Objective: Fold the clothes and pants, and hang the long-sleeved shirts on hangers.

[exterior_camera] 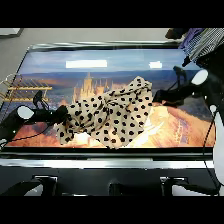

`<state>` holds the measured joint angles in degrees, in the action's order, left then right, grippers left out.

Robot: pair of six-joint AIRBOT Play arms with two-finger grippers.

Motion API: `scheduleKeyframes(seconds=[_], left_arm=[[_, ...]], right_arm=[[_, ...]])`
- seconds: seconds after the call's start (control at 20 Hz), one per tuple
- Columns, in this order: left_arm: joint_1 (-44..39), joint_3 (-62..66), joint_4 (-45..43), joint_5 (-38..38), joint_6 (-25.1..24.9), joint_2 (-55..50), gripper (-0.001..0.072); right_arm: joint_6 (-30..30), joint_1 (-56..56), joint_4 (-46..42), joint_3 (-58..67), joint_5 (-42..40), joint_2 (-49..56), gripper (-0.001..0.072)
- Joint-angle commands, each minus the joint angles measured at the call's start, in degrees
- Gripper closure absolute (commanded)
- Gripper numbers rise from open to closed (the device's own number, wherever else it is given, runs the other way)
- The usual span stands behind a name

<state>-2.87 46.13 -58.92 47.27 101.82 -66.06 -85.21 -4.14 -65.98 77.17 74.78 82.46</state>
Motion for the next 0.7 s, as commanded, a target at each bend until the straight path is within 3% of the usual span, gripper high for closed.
scheduleKeyframes(seconds=[0.0,0.2,0.45,0.55,0.65], left_arm=[[0.0,0.0,0.0,0.0,-0.1,0.0,0.0683],[0.0,0.0,0.0,0.0,-0.1,0.0,0.0683],[0.0,-0.1,0.0,-0.4,-0.1,0.0,0.0683],[0.0,-0.1,0.0,-0.3,-0.1,0.0,0.0683],[0.0,-0.1,0.0,-0.4,-0.1,0.0,0.0683]], right_arm=[[4.0,-0.5,8.7,-10.9,-3.6,0.0,0.0049],[7.3,4.0,13.5,-18.6,-7.3,2.2,0.0051],[6.9,8.0,14.8,-19.7,-9.4,5.1,0.0056],[6.3,8.0,15.1,-19.7,-9.4,5.8,0.0268],[6.4,8.0,15.0,-19.7,-8.5,5.8,0.0576]])
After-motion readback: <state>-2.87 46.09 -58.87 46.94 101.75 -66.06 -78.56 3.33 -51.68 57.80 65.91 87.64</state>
